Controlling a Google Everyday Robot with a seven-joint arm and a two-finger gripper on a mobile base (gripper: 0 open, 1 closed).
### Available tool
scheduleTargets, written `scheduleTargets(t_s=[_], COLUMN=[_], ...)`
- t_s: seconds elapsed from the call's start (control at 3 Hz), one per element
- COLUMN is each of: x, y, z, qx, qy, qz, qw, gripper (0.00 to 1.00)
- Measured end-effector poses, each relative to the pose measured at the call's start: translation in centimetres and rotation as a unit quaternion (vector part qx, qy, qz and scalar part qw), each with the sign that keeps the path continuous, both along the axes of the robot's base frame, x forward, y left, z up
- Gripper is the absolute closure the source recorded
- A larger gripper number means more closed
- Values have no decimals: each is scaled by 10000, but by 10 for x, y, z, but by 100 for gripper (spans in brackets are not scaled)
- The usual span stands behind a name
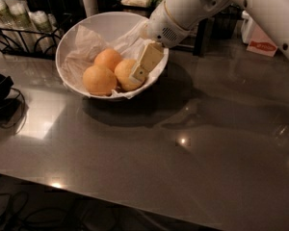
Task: Pick orange from white bowl
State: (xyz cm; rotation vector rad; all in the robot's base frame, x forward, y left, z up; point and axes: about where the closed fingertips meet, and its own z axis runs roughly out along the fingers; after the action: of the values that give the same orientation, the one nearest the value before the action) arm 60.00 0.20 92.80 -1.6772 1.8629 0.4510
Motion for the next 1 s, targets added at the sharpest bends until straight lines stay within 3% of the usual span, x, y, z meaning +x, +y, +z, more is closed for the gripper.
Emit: scheduleTargets(t_s=[0.33, 1.0], x=[0, 12], y=[0, 8], z=[0, -18], qx=[0, 37], qy=[2, 161], qz=[4, 68], qw=[10000, 9998], gripper=[8, 21])
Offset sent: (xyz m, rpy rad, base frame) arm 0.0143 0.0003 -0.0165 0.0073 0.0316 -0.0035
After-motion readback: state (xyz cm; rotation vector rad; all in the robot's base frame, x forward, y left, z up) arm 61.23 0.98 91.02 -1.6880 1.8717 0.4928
